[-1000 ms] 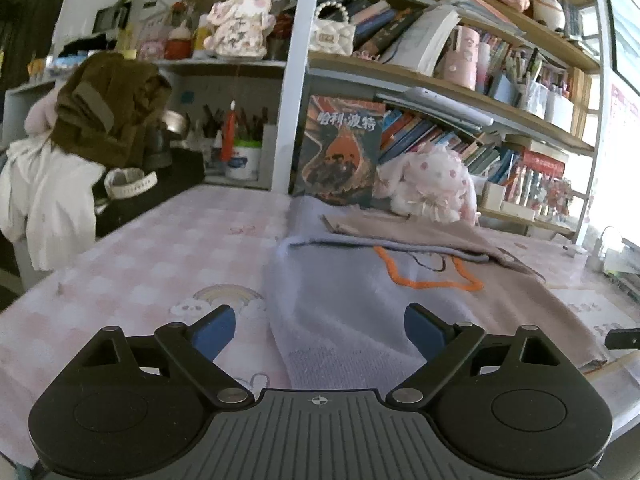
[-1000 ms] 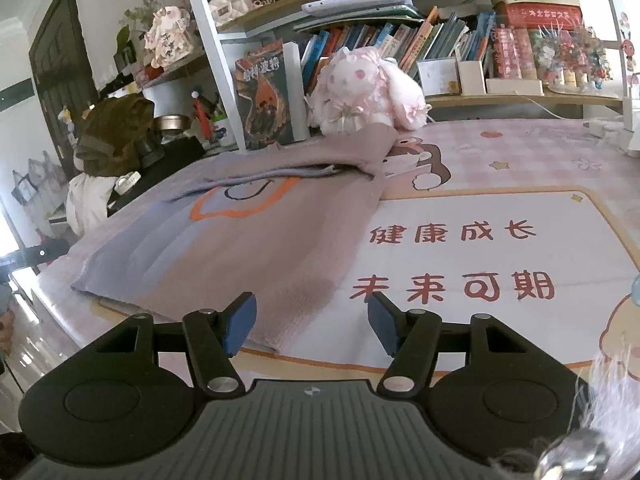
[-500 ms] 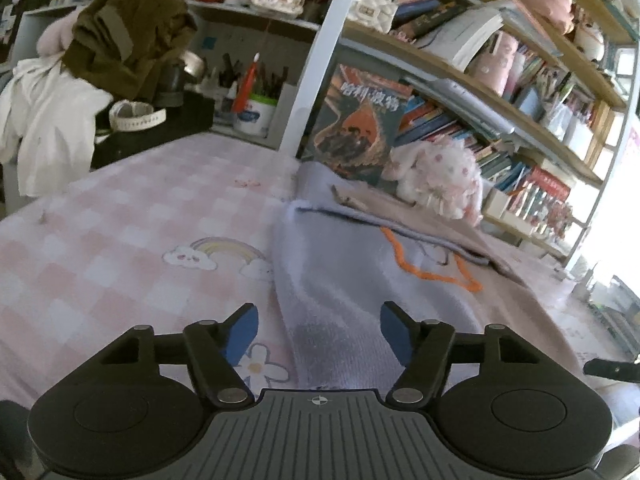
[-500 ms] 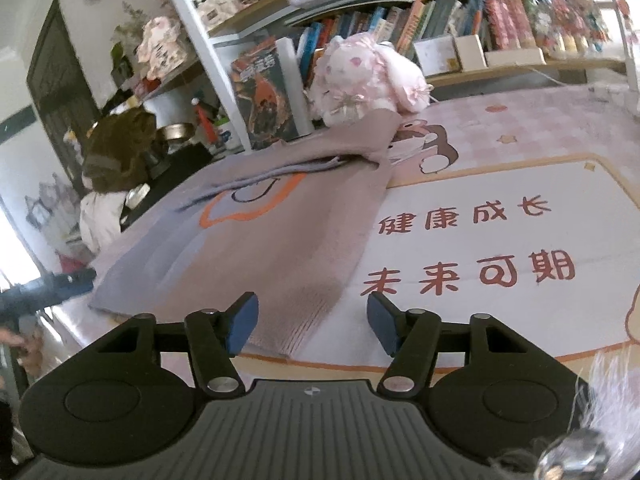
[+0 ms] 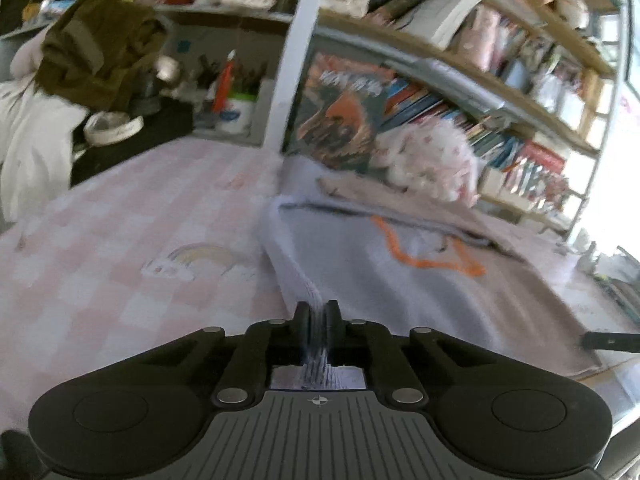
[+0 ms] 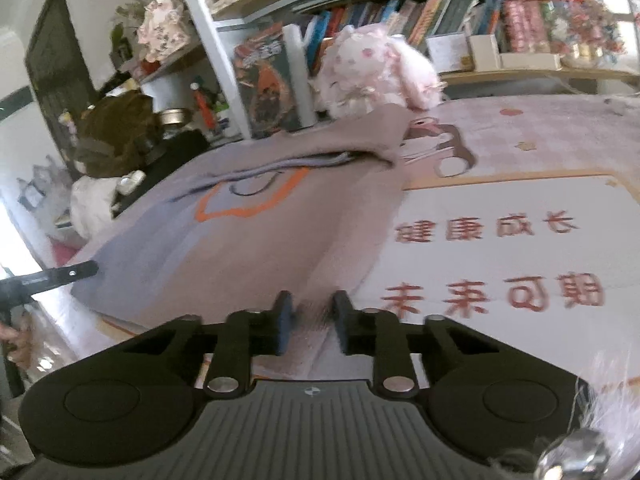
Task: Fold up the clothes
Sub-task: 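Grasp the sweater hem with the right gripper while the left gripper grasps the hem too, then lift the hem with both grippers and fold it toward the collar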
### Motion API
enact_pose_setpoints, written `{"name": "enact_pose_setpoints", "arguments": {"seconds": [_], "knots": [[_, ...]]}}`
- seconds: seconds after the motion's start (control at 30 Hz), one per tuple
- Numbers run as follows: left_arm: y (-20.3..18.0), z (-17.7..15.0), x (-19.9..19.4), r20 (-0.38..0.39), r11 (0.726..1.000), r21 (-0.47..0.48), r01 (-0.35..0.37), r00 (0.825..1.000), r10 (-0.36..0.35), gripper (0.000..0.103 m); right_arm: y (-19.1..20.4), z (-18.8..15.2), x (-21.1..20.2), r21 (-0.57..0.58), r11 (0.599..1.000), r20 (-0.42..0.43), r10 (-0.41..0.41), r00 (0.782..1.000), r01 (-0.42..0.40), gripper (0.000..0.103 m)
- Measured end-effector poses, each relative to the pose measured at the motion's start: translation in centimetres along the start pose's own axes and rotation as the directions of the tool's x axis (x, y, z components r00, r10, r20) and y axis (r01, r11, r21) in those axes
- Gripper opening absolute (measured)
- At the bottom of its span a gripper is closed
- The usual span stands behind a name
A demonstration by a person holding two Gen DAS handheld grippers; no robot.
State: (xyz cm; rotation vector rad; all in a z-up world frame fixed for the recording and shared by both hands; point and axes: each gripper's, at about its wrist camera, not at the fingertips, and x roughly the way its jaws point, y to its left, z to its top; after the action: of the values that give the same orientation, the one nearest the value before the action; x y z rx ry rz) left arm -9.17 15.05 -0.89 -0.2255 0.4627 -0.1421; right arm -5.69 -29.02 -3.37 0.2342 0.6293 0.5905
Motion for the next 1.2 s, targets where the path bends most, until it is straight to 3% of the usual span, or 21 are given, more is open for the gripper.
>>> {"name": "enact_pose_setpoints", "arguments": {"seconds": [0.17, 0.3, 0.4, 0.57, 0.9, 0.97, 1.07, 1.2], "knots": [[-0.6, 0.3, 0.4, -0.026, 1.000, 0.011, 0.028, 0.999, -0.027, 0.009, -1.4, 0.6, 0.1, 0.180, 0.967, 0.027, 0.181, 0.983, -0.183, 0.022], [0.2, -0.1, 0.9, -0.062, 0.999, -0.020, 0.028, 0.998, -0.029, 0.018, -1.5, 0.1, 0.5, 0.184, 0.971, -0.016, 0.155, 0.988, -0.150, 0.035], [0.9, -0.4, 1.0, -0.075, 0.997, -0.070, 0.036, 0.996, -0.041, 0.026, -1.6, -0.1, 0.5, 0.195, 0.968, -0.017, 0.163, 0.986, -0.157, 0.035], [1.7, -0.5, 1.2, -0.070, 0.989, -0.133, 0.068, 0.995, -0.077, 0.027, -1.6, -0.1, 0.7, 0.202, 0.965, -0.021, 0.176, 0.984, -0.169, 0.035], [0.9, 0.1, 1.6, -0.115, 1.000, -0.010, 0.005, 0.993, -0.006, 0.027, -1.4, 0.1, 1.0, 0.171, 0.975, -0.036, 0.153, 0.988, -0.145, 0.027], [0.6, 0.1, 1.7, -0.117, 1.000, 0.008, 0.009, 0.993, -0.008, 0.027, -1.2, 0.2, 1.1, 0.158, 0.978, -0.039, 0.147, 0.988, -0.139, 0.028], [1.0, -0.1, 1.8, -0.102, 1.000, -0.010, 0.004, 0.995, -0.005, 0.009, -1.0, 0.2, 1.2, 0.133, 0.982, -0.043, 0.140, 0.989, -0.134, 0.027], [2.0, -0.5, 1.3, -0.085, 0.996, -0.088, 0.034, 0.996, -0.042, 0.004, -1.2, 0.0, 1.0, 0.111, 0.987, -0.037, 0.117, 0.992, -0.112, 0.011]]}}
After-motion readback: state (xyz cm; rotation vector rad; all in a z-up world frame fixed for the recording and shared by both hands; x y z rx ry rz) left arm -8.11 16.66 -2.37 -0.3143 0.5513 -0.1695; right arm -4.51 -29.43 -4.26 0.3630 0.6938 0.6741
